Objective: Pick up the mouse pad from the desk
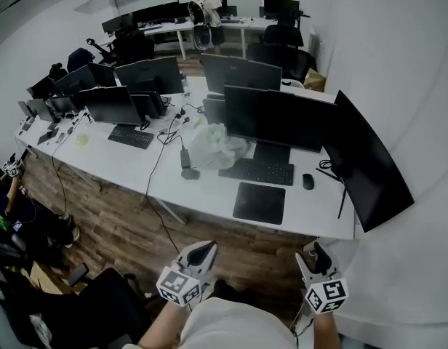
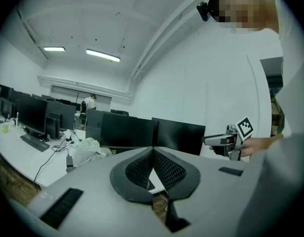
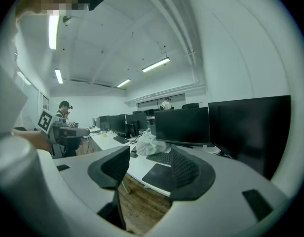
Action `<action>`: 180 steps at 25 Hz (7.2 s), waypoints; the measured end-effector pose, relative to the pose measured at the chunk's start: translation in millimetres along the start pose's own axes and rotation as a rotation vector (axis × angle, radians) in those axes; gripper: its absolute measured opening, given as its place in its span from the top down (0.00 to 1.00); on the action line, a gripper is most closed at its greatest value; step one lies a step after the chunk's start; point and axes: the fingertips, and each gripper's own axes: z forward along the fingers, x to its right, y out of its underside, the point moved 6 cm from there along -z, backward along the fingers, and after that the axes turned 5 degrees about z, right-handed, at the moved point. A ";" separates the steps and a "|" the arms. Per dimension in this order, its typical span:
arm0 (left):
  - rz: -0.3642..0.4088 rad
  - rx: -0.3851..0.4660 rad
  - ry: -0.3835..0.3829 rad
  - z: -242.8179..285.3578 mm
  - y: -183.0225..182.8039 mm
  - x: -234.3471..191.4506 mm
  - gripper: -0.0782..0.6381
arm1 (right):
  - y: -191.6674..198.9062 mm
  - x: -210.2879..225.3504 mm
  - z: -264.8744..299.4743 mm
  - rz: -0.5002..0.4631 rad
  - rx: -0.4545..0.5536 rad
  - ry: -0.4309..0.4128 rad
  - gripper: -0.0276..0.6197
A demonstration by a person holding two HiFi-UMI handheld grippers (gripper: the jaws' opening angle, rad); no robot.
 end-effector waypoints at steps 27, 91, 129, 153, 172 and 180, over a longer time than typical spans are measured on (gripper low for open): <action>0.003 -0.104 0.163 181.3 21.5 -121.1 0.87 | 5.2 67.2 168.6 0.048 -0.150 0.087 0.54; -0.141 -0.471 0.154 310.1 251.4 -198.3 0.87 | 287.4 165.8 374.4 0.114 -0.815 0.248 0.43; -0.095 -0.360 0.089 246.0 163.4 -236.6 0.87 | 171.1 73.4 382.5 0.132 -0.647 0.017 0.89; -0.094 -0.223 0.095 224.3 91.4 -198.0 0.87 | 31.1 69.6 284.1 0.115 -0.326 0.054 0.89; -0.104 -0.161 -0.013 136.9 53.5 -87.4 0.87 | 13.6 62.3 143.1 0.049 -0.187 -0.025 0.89; -0.083 -0.136 -0.034 104.7 36.2 -68.0 0.87 | 11.5 51.9 118.2 0.061 -0.149 -0.051 0.89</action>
